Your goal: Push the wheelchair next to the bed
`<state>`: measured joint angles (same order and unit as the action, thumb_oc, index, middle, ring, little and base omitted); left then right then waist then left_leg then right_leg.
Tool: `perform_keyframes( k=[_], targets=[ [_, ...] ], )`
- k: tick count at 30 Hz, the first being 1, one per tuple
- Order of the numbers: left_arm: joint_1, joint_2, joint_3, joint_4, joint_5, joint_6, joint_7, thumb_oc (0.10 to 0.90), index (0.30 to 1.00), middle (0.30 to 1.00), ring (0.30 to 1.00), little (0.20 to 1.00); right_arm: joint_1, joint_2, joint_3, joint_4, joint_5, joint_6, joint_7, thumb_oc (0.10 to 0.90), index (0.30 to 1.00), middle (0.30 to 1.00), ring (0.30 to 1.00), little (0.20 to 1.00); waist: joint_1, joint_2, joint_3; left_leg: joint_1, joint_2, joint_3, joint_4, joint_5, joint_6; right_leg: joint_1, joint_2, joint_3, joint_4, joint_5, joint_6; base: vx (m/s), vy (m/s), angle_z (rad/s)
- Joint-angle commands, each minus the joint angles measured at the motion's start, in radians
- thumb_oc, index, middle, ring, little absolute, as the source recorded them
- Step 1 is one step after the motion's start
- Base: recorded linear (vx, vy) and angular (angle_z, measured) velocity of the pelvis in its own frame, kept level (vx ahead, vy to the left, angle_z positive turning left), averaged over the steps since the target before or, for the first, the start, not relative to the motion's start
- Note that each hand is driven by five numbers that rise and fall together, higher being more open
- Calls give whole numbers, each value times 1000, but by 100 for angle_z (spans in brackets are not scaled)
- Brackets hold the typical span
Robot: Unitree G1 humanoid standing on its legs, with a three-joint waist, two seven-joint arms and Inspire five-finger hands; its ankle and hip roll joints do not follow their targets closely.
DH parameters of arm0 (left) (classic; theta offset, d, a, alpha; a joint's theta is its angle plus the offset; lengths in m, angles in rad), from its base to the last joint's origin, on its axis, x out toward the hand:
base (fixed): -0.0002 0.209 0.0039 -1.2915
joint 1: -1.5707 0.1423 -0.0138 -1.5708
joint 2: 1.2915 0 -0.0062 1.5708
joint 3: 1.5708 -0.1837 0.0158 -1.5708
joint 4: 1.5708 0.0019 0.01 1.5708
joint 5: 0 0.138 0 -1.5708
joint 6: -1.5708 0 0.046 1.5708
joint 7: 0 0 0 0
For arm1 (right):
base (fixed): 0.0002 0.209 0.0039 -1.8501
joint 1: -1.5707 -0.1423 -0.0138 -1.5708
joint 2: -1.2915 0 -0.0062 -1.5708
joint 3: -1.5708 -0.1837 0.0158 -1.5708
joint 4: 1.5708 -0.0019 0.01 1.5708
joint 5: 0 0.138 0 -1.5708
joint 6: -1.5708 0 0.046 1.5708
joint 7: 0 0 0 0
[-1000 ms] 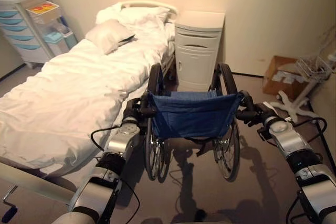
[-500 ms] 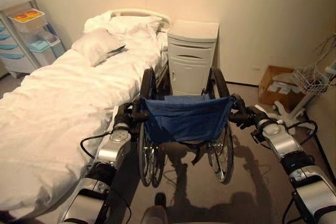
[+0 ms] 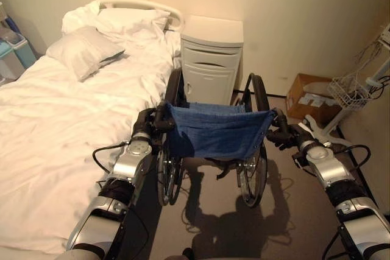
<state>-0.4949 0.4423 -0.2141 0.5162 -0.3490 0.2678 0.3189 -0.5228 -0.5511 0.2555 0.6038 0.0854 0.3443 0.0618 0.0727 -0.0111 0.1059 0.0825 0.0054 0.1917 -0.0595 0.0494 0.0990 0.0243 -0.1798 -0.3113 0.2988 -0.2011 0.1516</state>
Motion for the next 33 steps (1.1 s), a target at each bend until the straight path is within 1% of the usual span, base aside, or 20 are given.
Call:
perform_keyframes(
  k=[1, 2, 3, 5, 6, 9, 10, 11, 12, 15, 17, 19, 23, 25, 26, 28, 31, 33],
  targets=[
    [128, 34, -27, 57, 91, -40, -7, 400, 300, 300, 300, 300, 81, -35, 124, 44, -106, -47, -2, 400, 300, 300, 300, 300, -7, -15, 37, -12, -31, -4, 33, -88, -84, -124, -10, 20, -117, 319, 31, 48, -69, 0],
    [129, 34, -26, 55, 89, -41, -6, 400, 300, 300, 300, 300, 81, -35, 123, 42, -106, -46, -5, 400, 300, 300, 300, 300, -7, -15, 38, -11, -33, -7, 31, -90, -81, -129, -11, 21, -110, 323, 33, 23, -49, 36],
    [130, 36, -24, 43, 79, -40, -1, 400, 300, 300, 300, 300, 85, -38, 118, 36, -103, -45, -14, 400, 300, 300, 300, 300, -1, -13, 38, -21, -28, -6, 30, -81, -82, -107, -2, 13, -106, 291, 30, 13, -76, 63],
    [147, 8, -17, 12, 75, -46, 18, 400, 300, 300, 300, 300, 99, -45, 104, 26, -90, -46, -34, 400, 300, 300, 300, 300, 13, -23, 25, -40, -36, -15, 30, -63, -89, -54, 17, 5, -162, 280, 27, 30, -90, 73],
    [150, 5, -15, 6, 79, -45, 22, 400, 300, 300, 300, 300, 98, -46, 102, 25, -90, -46, -35, 400, 300, 300, 300, 300, 14, -24, 21, -46, -37, -14, 31, -61, -89, -52, 19, 4, -168, 281, 26, 48, -60, 43],
    [179, -8, -9, -19, 92, -56, 43, 400, 300, 300, 300, 300, 99, -54, 89, 28, -85, -47, -37, 400, 300, 300, 300, 300, 20, -26, 10, -34, -38, -24, 27, -64, -90, -26, 32, 9, -198, 255, 14, 69, -48, 7],
    [183, -8, -7, -26, 95, -52, 45, 414, 321, 321, 321, 321, 96, -56, 88, 28, -81, -44, -39, 449, 373, 373, 373, 373, 20, -26, 8, -30, -37, -24, 24, -65, -90, -20, 35, 7, -204, 248, 12, 48, -29, 2],
    [188, -8, -5, -31, 97, -54, 48, 629, 644, 644, 644, 644, 95, -58, 85, 28, -79, -44, -44, 800, 900, 900, 900, 900, 21, -25, 6, -25, -36, -25, 20, -64, -92, -13, 37, 5, -210, 242, 9, 71, -41, 17],
    [197, -9, -1, -38, 92, -56, 47, 800, 900, 900, 900, 900, 96, -57, 80, 26, -72, -43, -50, 800, 900, 900, 900, 900, 25, -25, 2, -18, -37, -27, 11, -64, -94, -2, 40, -1, -222, 237, 6, 88, -45, 23],
    [216, -12, 9, -64, 95, -54, 47, 800, 900, 900, 900, 900, 99, -58, 71, 16, -63, -40, -65, 800, 900, 900, 900, 900, 27, -23, -3, -6, -36, -31, 1, -66, -95, 12, 47, -2, -237, 227, 1, 66, -30, 11],
    [232, -10, 14, -89, 97, -30, 36, 800, 900, 900, 900, 900, 112, -60, 60, -11, -61, -23, -71, 800, 900, 900, 900, 900, 25, -22, -5, -2, -36, -33, 2, -70, -95, 17, 50, 2, -243, 222, -2, 44, -17, 6],
    [239, -8, 17, -102, 93, -26, 40, 800, 900, 900, 900, 900, 117, -60, 55, -27, -53, -11, -77, 800, 900, 900, 900, 900, 24, -21, -5, 2, -37, -31, 1, -73, -93, 19, 49, 0, -244, 221, -3, 35, -8, 10],
    [249, 2, 24, -118, 85, -2, 26, 800, 900, 900, 900, 900, 125, -60, 44, -47, -29, -8, -86, 800, 900, 900, 900, 900, 21, -17, -5, 11, -40, -31, 0, -80, -89, 22, 49, 2, -241, 220, -2, 42, 6, 2],
    [251, 5, 26, -119, 72, 0, 19, 800, 900, 900, 900, 900, 125, -61, 42, -54, -17, -5, -87, 800, 900, 900, 900, 900, 20, -16, -5, 14, -40, -30, -1, -81, -89, 22, 48, 1, -240, 221, -1, 23, 12, 0],
    [253, 7, 31, -126, 37, 7, 4, 800, 900, 900, 900, 900, 124, -64, 34, -69, 14, 3, -77, 800, 900, 900, 900, 900, 18, -14, -5, 19, -41, -29, -2, -84, -87, 21, 47, 1, -236, 223, 1, 51, 26, 0],
    [252, 15, 38, -133, 36, 21, -16, 800, 900, 900, 900, 900, 123, -67, 25, -79, 70, 16, -60, 800, 900, 900, 900, 900, 16, -12, -4, 21, -41, -27, -1, -84, -87, 23, 48, 3, -234, 221, 0, 54, 26, 0],
    [233, 62, 42, -132, 18, 50, -66, 800, 900, 900, 900, 900, 107, -89, 11, -81, 115, 20, -35, 800, 900, 900, 900, 900, 12, -10, -4, 24, -41, -26, 0, -85, -85, 26, 48, 2, -233, 220, 0, 36, 15, 2],
    [208, 99, 51, -139, -22, 86, -102, 800, 900, 900, 900, 900, 83, -110, 4, -74, 153, 24, -20, 800, 900, 900, 900, 900, 10, -8, -4, 25, -42, -26, -2, -85, -86, 29, 50, 1, -235, 217, -1, 34, 15, 1]
  ],
)
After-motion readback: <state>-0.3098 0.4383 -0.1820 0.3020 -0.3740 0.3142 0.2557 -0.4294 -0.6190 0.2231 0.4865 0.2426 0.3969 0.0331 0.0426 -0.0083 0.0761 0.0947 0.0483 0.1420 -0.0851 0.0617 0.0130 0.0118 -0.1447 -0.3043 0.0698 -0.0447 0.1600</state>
